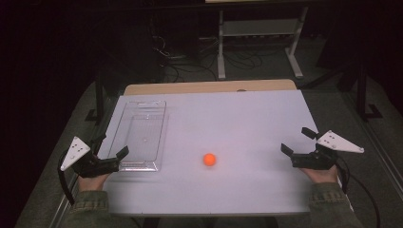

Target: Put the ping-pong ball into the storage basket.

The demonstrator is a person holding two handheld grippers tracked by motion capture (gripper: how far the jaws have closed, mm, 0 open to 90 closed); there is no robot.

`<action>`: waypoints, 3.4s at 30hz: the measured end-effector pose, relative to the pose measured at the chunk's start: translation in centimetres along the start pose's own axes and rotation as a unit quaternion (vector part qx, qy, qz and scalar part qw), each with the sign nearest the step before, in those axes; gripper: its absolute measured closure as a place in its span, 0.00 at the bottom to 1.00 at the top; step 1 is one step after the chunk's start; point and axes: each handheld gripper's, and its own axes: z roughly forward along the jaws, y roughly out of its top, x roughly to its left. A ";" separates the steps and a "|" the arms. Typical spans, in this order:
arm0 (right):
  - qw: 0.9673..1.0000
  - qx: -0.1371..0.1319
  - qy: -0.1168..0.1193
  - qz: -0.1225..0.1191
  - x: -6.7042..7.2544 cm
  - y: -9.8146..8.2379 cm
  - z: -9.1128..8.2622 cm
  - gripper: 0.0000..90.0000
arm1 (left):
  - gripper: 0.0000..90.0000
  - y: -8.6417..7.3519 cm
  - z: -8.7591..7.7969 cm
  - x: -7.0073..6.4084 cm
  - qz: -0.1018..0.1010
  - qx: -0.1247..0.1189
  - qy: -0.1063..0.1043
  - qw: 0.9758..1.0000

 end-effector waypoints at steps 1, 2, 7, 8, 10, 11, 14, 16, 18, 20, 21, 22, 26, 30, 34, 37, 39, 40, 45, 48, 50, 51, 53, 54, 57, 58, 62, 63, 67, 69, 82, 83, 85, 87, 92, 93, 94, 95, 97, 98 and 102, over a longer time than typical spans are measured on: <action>1.000 0.000 -0.001 0.000 0.0 0.0 0.0 0.00 | 0.00 0.0 0.0 0.0 0.000 0.000 0.000 1.000; 1.000 0.000 -0.001 0.001 0.0 0.0 0.0 0.00 | 0.00 0.0 0.0 0.0 0.000 0.001 0.002 1.000; 1.000 -0.001 -0.001 0.000 0.0 0.0 0.0 0.00 | 0.00 0.0 0.0 0.0 0.001 0.002 0.002 1.000; 1.000 -0.001 -0.001 0.000 0.0 0.0 0.0 0.00 | 0.00 0.0 0.0 0.0 0.002 0.003 0.002 1.000; 1.000 0.000 -0.002 0.002 0.0 0.0 0.0 0.00 | 0.00 0.0 0.1 0.1 0.006 0.006 0.000 1.000; 1.000 0.000 -0.001 0.002 0.0 0.0 0.0 0.00 | 0.00 0.1 0.2 0.0 0.006 0.006 0.000 1.000; 1.000 -0.002 -0.002 0.001 -0.1 0.0 -0.1 0.00 | 0.00 0.1 0.3 0.0 0.008 0.007 -0.001 1.000; 1.000 -0.001 -0.001 0.002 -0.1 0.0 0.0 0.00 | 0.00 0.2 0.3 0.0 0.006 0.007 -0.001 1.000; 1.000 -0.001 -0.001 0.001 -0.1 0.0 0.0 0.00 | 0.00 0.2 0.3 0.0 0.007 0.006 -0.002 1.000; 1.000 0.000 -0.002 0.001 0.0 0.0 0.0 0.00 | 0.00 0.5 0.3 -0.2 0.011 0.007 -0.003 1.000; 1.000 0.001 -0.002 0.001 0.0 0.0 0.0 0.00 | 0.00 0.5 0.3 -0.2 0.011 0.007 -0.003 1.000; 1.000 0.001 -0.003 0.001 0.0 0.0 0.0 0.00 | 0.00 0.6 0.3 -0.2 0.012 0.006 -0.005 1.000; 1.000 0.002 -0.002 0.000 0.0 0.0 -0.1 0.00 | 0.00 1.1 0.6 -0.5 0.013 0.006 -0.012 1.000; 1.000 0.002 -0.002 -0.001 0.1 0.0 -0.1 0.00 | 0.00 1.6 0.8 -0.8 0.021 0.007 -0.016 1.000; 1.000 0.003 -0.002 0.000 0.1 0.0 -0.1 0.00 | 0.00 2.2 1.2 -1.1 0.027 0.005 -0.025 0.999; 1.000 0.003 -0.003 -0.002 0.1 0.0 -0.1 0.00 | 0.00 2.6 1.4 -1.2 0.031 0.007 -0.029 0.999; 1.000 0.003 -0.003 -0.002 0.1 0.0 -0.1 0.00 | 0.00 3.0 1.8 -1.4 0.039 0.012 -0.035 0.999; 1.000 0.003 -0.003 -0.002 0.1 0.0 -0.1 0.00 | 0.00 3.0 1.8 -1.4 0.039 0.012 -0.035 0.999; 1.000 0.003 -0.003 -0.003 0.1 0.0 -0.1 0.00 | 0.00 3.6 2.6 -1.8 0.050 0.024 -0.048 0.997; 1.000 0.004 -0.003 -0.002 0.1 0.0 -0.1 0.00 | 0.00 3.9 2.8 -1.9 0.053 0.026 -0.052 0.997; 1.000 0.003 -0.003 -0.003 0.1 0.0 -0.1 0.00 | 0.00 4.2 3.2 -2.2 0.057 0.031 -0.060 0.996; 1.000 0.003 -0.003 -0.003 0.1 0.0 -0.1 0.00 | 0.00 4.3 3.3 -2.2 0.059 0.035 -0.063 0.996; 1.000 0.004 -0.003 -0.003 0.2 0.0 -0.1 0.00 | 0.00 4.5 3.5 -2.4 0.060 0.037 -0.068 0.995; 1.000 0.004 -0.003 -0.004 0.2 0.0 -0.1 0.00 | 0.00 4.7 3.6 -2.4 0.062 0.038 -0.072 0.995; 1.000 0.003 -0.002 -0.004 0.1 0.1 -0.1 0.00 | 0.00 5.0 3.9 -2.5 0.060 0.039 -0.080 0.994; 1.000 0.003 -0.002 -0.004 0.1 0.1 -0.1 0.00 | 0.00 5.0 3.9 -2.5 0.060 0.039 -0.080 0.994; 1.000 0.004 -0.002 -0.004 0.2 0.1 -0.1 0.00 | 0.00 5.4 4.5 -2.8 0.068 0.048 -0.088 0.993; 1.000 0.004 -0.002 -0.004 0.2 0.1 -0.1 0.00 | 0.00 5.4 4.7 -2.9 0.069 0.050 -0.090 0.992; 1.000 0.005 -0.001 -0.005 0.2 0.1 -0.1 0.00 | 0.00 5.6 5.1 -3.1 0.074 0.055 -0.098 0.991; 1.000 0.004 -0.001 -0.006 0.2 0.1 -0.1 0.00 | 0.00 5.7 5.3 -3.2 0.076 0.059 -0.102 0.990; 1.000 0.004 0.001 -0.008 0.2 0.1 -0.1 0.00 | 0.00 6.1 7.1 -4.5 0.092 0.086 -0.134 0.983; 1.000 0.004 0.001 -0.008 0.2 0.1 -0.1 0.00 | 0.00 6.1 7.2 -4.6 0.092 0.088 -0.136 0.982; 1.000 0.004 0.001 -0.008 0.2 0.1 -0.1 0.00 | 0.00 6.1 7.4 -4.8 0.093 0.092 -0.143 0.981; 1.000 0.003 0.000 -0.009 0.2 0.1 -0.1 0.00 | 0.00 6.1 7.7 -5.0 0.094 0.097 -0.147 0.980; 1.000 0.004 0.001 -0.009 0.2 0.1 -0.1 0.00 | 0.00 6.2 8.1 -5.2 0.100 0.101 -0.153 0.978; 1.000 0.004 0.001 -0.009 0.2 0.1 -0.1 0.00 | 0.00 6.3 8.2 -5.3 0.100 0.102 -0.155 0.978; 1.000 0.004 0.001 -0.010 0.2 0.1 -0.1 0.00 | 0.00 6.4 8.4 -5.5 0.102 0.104 -0.157 0.977; 1.000 0.004 0.001 -0.010 0.2 0.1 -0.1 0.00 | 0.00 6.4 8.4 -5.5 0.102 0.104 -0.157 0.977; 1.000 0.004 0.001 -0.010 0.3 0.1 -0.1 0.00 | 0.00 6.5 8.6 -5.6 0.105 0.106 -0.160 0.976; 1.000 0.004 0.002 -0.010 0.3 0.1 -0.1 0.00 | 0.00 6.5 8.7 -5.7 0.105 0.108 -0.162 0.975; 1.000 0.006 0.002 -0.010 0.3 0.1 -0.1 0.00 | 0.00 6.7 9.2 -6.1 0.112 0.116 -0.170 0.972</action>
